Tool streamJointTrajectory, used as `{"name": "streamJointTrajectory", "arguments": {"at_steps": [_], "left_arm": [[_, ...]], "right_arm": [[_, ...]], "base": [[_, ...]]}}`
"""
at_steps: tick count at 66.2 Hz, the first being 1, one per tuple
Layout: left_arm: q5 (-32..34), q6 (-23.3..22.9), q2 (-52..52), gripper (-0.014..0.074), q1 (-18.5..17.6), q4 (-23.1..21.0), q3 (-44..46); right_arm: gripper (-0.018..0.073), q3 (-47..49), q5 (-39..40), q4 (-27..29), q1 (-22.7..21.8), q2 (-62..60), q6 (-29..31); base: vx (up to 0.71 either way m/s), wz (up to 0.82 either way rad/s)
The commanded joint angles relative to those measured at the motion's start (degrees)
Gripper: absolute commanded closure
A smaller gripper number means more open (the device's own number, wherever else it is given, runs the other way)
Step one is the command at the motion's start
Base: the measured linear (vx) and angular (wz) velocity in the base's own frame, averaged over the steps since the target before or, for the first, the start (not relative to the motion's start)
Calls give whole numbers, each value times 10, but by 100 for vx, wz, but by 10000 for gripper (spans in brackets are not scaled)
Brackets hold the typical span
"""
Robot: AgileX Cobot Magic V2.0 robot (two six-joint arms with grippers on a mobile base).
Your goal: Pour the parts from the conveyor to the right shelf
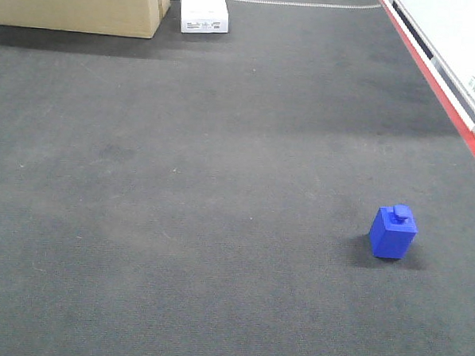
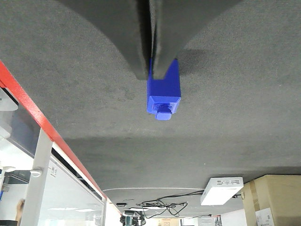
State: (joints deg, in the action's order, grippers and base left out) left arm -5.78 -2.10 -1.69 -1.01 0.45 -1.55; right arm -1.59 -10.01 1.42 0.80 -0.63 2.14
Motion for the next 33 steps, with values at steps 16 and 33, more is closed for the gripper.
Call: {"name": "streamJointTrajectory", "arguments": {"at_steps": [16, 33], "left_arm": [[45, -5, -9, 602, -4, -5, 11], [45, -5, -9, 602, -4, -5, 11]], "right_arm": [[567, -5, 44, -5, -4, -7, 1], [567, -5, 44, -5, -4, -7, 1]], "base": [[0, 0], [0, 0]]}}
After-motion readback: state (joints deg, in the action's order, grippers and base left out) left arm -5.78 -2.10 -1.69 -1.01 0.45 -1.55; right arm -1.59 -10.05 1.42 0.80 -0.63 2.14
